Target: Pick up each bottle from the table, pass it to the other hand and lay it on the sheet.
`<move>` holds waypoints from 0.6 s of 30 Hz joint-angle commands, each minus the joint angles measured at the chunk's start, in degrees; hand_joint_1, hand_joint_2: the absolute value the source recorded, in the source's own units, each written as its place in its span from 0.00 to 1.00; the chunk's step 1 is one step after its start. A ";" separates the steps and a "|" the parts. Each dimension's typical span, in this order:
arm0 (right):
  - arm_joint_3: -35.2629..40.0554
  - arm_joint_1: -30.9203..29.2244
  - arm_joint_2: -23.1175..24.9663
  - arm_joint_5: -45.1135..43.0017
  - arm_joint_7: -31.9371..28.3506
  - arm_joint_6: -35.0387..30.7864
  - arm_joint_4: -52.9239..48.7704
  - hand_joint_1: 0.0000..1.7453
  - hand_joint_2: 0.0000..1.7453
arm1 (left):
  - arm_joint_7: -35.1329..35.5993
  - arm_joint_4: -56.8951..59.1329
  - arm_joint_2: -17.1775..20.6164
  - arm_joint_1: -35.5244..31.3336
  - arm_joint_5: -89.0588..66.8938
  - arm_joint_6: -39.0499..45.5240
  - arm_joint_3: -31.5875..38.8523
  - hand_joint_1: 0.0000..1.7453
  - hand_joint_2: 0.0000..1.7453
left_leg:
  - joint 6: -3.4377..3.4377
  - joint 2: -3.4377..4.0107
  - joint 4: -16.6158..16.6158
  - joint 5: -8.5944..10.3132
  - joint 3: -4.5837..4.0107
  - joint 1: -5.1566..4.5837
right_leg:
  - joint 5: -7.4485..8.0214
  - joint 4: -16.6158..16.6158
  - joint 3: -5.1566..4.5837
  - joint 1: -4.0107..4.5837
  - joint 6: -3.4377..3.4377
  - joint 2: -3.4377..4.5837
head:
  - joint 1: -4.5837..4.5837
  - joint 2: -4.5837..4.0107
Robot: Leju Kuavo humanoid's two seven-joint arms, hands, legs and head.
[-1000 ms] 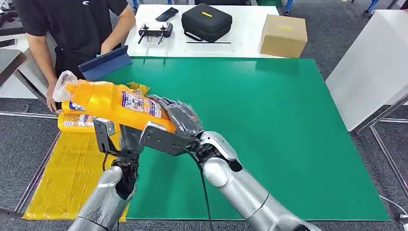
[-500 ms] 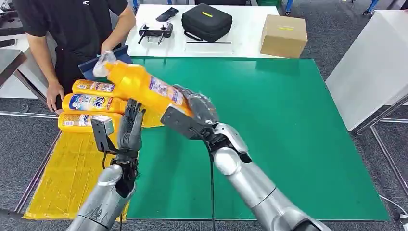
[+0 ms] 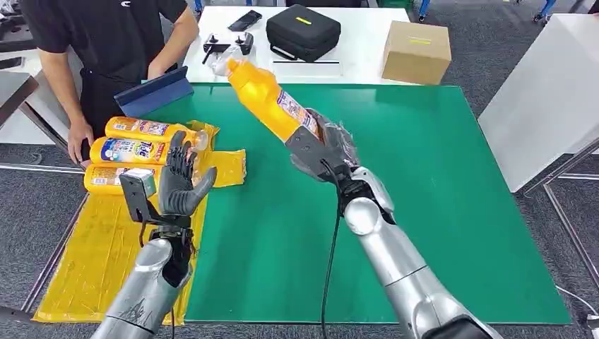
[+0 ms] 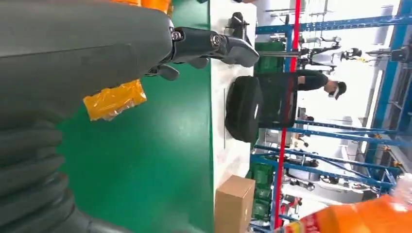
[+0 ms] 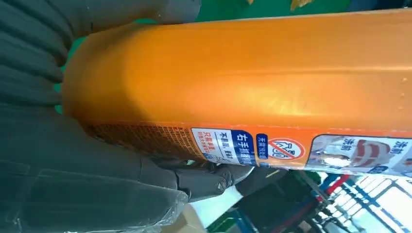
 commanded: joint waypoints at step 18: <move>1.95 -4.65 4.23 4.69 -1.25 1.20 15.41 1.00 1.00 | 4.94 -1.31 -0.68 -1.40 8.76 -7.50 0.86 0.00 1.00 | -0.12 0.09 0.01 -0.06 0.14 0.00 | -0.04 0.01 0.12 0.01 -0.08 0.06 | 0.00 0.00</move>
